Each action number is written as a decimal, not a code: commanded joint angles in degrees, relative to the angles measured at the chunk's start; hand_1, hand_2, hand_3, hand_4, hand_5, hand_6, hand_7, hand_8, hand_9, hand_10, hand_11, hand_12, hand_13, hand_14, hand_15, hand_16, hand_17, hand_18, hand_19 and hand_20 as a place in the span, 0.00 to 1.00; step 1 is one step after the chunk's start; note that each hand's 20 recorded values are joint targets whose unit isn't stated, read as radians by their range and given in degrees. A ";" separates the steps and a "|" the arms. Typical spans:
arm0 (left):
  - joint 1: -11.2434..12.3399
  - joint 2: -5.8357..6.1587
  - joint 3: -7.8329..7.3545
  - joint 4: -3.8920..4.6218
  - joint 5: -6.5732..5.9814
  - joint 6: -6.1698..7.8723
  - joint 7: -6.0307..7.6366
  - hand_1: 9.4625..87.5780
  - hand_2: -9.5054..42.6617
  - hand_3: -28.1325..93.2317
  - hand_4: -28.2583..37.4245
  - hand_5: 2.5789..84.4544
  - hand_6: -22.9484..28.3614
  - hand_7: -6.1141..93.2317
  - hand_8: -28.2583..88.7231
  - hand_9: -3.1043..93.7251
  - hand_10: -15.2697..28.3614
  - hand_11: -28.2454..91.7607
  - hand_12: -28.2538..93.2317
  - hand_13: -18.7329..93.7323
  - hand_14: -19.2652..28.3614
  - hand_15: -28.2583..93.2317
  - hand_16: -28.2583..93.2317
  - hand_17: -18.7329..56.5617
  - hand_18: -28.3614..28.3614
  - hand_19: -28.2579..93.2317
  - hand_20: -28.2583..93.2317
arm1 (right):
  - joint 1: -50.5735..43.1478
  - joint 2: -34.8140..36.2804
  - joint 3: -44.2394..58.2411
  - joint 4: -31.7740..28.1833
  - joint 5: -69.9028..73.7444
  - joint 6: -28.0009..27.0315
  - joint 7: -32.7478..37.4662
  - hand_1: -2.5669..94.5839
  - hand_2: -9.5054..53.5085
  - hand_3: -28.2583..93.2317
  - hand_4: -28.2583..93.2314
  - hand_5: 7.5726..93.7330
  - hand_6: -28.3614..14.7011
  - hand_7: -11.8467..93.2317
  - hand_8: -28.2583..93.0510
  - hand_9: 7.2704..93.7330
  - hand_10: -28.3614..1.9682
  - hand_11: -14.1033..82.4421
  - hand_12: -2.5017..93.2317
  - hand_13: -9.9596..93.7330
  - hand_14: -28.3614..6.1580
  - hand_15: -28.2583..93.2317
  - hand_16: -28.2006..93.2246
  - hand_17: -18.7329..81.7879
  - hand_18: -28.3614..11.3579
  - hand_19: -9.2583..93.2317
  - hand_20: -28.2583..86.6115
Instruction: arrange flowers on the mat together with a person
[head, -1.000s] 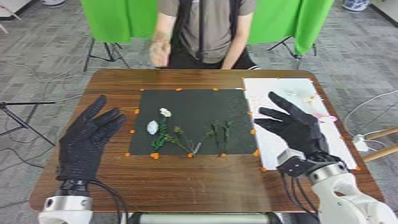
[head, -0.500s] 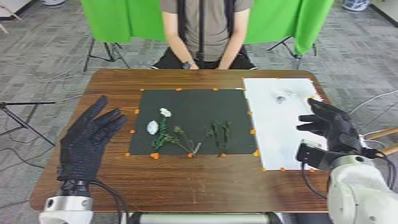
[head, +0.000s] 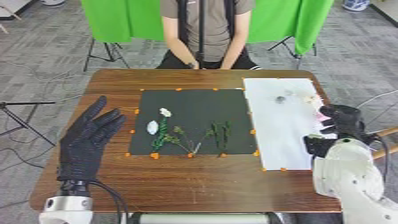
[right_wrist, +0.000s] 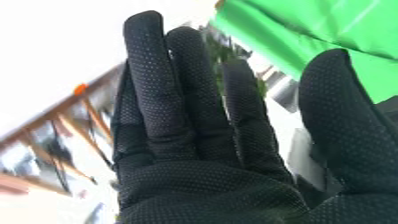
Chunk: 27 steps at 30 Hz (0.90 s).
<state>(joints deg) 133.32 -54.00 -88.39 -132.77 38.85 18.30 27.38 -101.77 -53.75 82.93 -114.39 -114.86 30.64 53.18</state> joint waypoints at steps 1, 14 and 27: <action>0.35 -0.13 0.16 -0.15 -0.50 0.66 -0.18 0.17 0.33 0.89 0.01 0.41 0.61 0.18 0.15 0.42 0.81 0.43 0.31 0.43 0.92 0.54 0.16 0.17 0.90 0.70 0.23 | 4.78 4.78 -2.93 5.57 -17.14 -19.03 6.66 0.34 0.11 0.90 0.00 0.45 0.63 0.23 0.12 0.68 0.38 0.36 0.14 0.71 0.39 0.62 0.29 0.35 0.24 0.77 0.32; -0.33 -0.09 0.44 0.08 -0.46 0.43 -0.38 0.17 0.33 0.89 0.01 0.41 0.61 0.18 0.15 0.42 0.81 0.43 0.31 0.43 0.92 0.53 0.16 0.17 0.90 0.70 0.24 | 8.04 7.09 -7.97 12.33 -20.28 -26.85 3.39 0.39 0.01 0.91 0.00 0.42 0.67 0.23 0.12 0.67 0.43 0.33 0.15 0.71 0.45 0.58 0.30 0.35 0.25 0.76 0.27; -1.00 -0.20 0.59 0.42 0.14 -0.64 -0.93 0.17 0.33 0.89 0.01 0.41 0.61 0.18 0.15 0.42 0.81 0.43 0.31 0.43 0.92 0.53 0.16 0.17 0.90 0.70 0.24 | 10.38 9.27 -13.93 17.66 -23.05 -23.27 0.70 0.50 0.00 0.88 0.00 0.66 0.76 0.26 0.11 0.78 0.61 0.32 0.16 0.79 0.61 0.52 0.36 0.40 0.30 0.79 0.25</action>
<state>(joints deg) 131.92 -53.83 -87.58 -132.67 38.69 18.33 27.34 -92.06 -46.46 71.88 -98.33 -134.32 3.73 54.20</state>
